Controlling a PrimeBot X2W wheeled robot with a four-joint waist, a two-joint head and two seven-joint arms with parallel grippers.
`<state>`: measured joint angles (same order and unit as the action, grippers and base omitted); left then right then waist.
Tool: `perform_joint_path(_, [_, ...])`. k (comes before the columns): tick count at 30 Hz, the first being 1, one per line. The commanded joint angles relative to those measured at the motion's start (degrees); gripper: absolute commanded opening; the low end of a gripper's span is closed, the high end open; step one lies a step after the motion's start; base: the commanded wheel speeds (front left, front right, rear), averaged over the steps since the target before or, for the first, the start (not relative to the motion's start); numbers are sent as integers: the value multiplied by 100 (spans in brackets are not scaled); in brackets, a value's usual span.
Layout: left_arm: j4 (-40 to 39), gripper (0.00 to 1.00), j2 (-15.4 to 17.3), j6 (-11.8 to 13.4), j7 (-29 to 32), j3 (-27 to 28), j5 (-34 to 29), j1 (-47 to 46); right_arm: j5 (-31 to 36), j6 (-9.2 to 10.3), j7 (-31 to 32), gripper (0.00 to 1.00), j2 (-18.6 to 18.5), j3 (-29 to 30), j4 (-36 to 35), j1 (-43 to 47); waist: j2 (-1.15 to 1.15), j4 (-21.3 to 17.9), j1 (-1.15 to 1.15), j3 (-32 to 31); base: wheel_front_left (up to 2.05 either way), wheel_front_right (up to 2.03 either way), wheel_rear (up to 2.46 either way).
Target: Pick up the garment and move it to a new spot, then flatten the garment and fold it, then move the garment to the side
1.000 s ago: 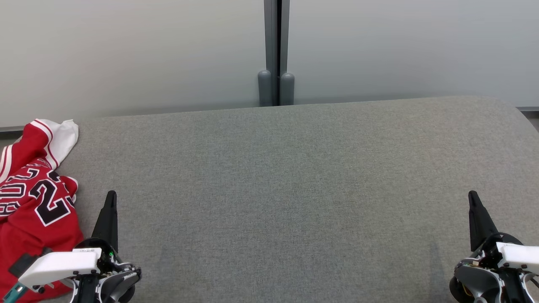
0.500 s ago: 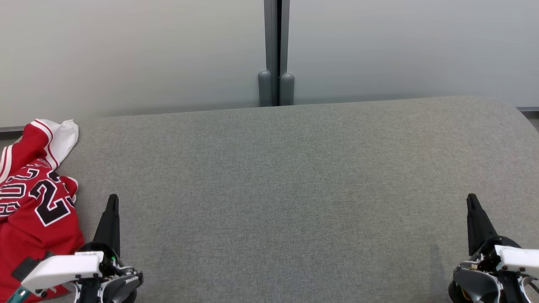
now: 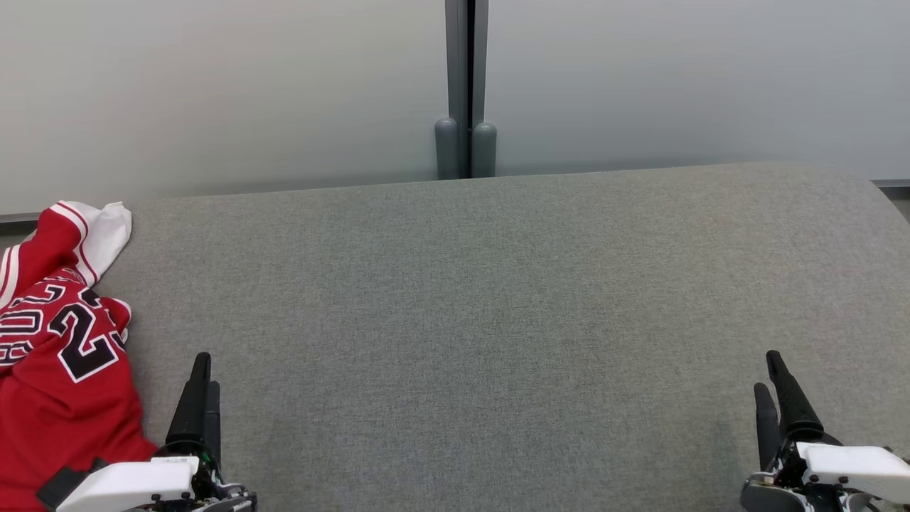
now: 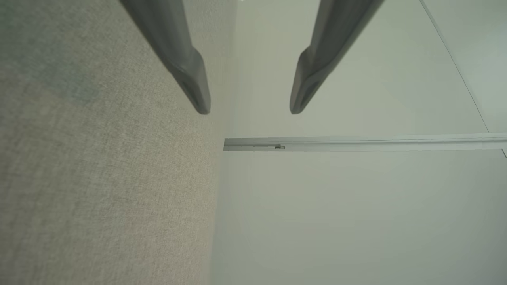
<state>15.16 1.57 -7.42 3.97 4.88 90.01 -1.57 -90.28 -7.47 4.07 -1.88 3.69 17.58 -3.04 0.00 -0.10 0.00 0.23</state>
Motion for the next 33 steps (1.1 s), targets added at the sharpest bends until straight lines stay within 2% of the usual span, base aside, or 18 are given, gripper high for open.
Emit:
perform_joint_path(1, [-158, 100, 74, -1, -54, -10, -186, -76, 216, -1, -62, 100, -43, -46, -69, -183, 0, -2, 0, 0, 0, 0, 0])
perform_joint_path(16, [-681, 100, 77, 36, -432, -47, -2291, 35, 2405, -2, -442, 100, -60, -394, -335, -145, 0, -29, 0, -37, 0, 0, 0])
perform_joint_path(22, [-933, 100, 86, 335, -588, -116, -3057, 169, 3212, -2, -600, 100, -67, -602, -404, -104, 0, -39, 0, -80, 0, 0, 0])
perform_joint_path(31, [-823, 100, 94, 488, -774, -273, -3910, 308, 3907, -2, -788, 100, -74, -825, -408, -56, 0, -50, 0, -134, 0, 0, 0])
perform_joint_path(33, [-835, 100, 95, 555, -815, -268, -3945, 320, 4048, -2, -825, 100, -76, -874, -415, -57, 0, -53, 0, -138, 0, 0, 0])
